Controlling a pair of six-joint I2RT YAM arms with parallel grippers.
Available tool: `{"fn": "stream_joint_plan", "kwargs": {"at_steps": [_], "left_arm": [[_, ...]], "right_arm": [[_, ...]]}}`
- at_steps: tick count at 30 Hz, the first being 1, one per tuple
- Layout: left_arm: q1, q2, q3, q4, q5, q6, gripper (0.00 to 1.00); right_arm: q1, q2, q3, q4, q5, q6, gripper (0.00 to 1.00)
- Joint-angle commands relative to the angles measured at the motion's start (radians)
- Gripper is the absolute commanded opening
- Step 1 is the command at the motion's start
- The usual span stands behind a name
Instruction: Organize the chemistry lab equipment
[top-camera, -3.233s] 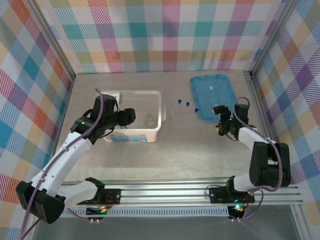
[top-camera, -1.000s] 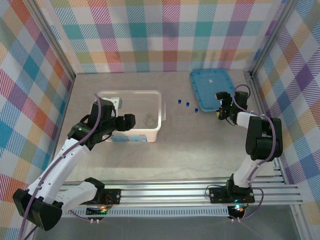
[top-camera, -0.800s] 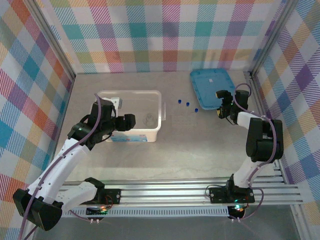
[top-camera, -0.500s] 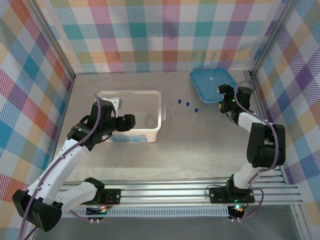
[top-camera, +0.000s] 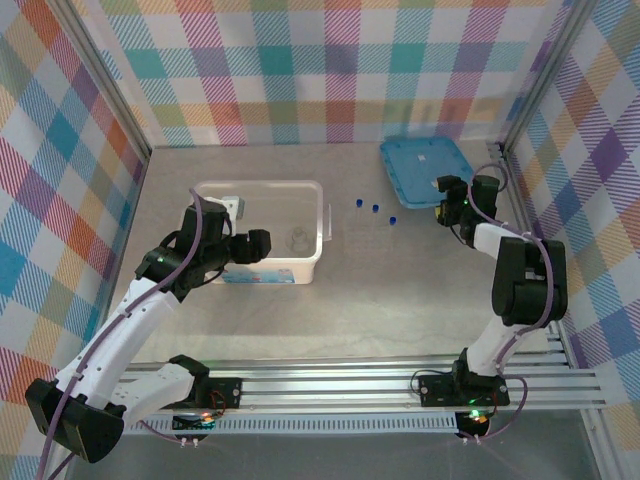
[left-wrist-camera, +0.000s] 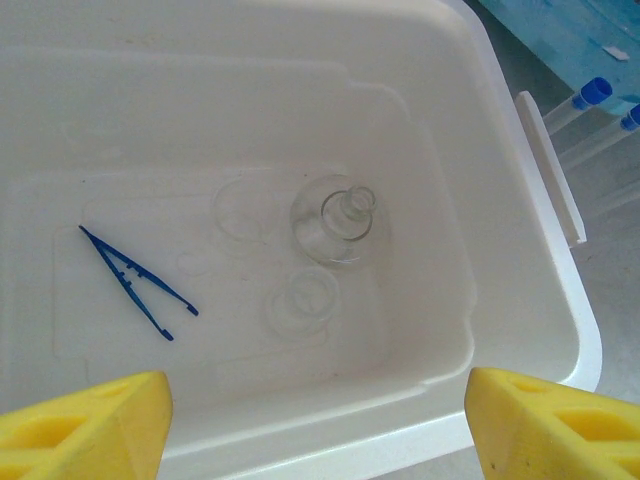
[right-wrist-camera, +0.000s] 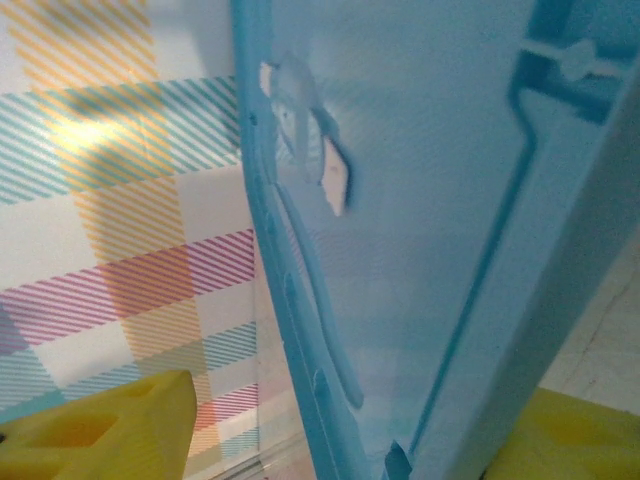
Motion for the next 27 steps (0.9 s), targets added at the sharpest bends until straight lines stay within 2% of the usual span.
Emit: {"fn": "stream_joint_plan", "kwargs": {"at_steps": [1, 5, 8, 13, 20, 27], "left_arm": [[-0.001, -0.014, -0.014, 0.005, -0.004, 0.008, 0.77], [0.0, -0.009, -0.014, 0.008, -0.005, 0.008, 0.77], [-0.001, 0.0, -0.014, 0.01, -0.001, 0.009, 0.77], [0.0, 0.002, -0.016, 0.013, -0.005, 0.011, 0.77], [0.0, -0.002, -0.022, 0.012, -0.008, 0.011, 0.77], [0.001, -0.001, -0.022, 0.012, -0.009, 0.015, 0.77]], "right_arm": [[0.005, 0.026, 0.019, 0.087, 0.007, 0.079, 0.67], [0.009, 0.024, 0.012, 0.109, 0.03, 0.1, 0.64], [0.01, 0.029, 0.022, 0.118, 0.033, 0.114, 0.56], [0.012, 0.036, 0.029, 0.1, 0.039, 0.117, 0.53], [0.012, 0.037, 0.034, 0.068, 0.022, 0.083, 0.24], [0.013, 0.009, 0.014, 0.066, 0.013, 0.043, 0.13]]}}
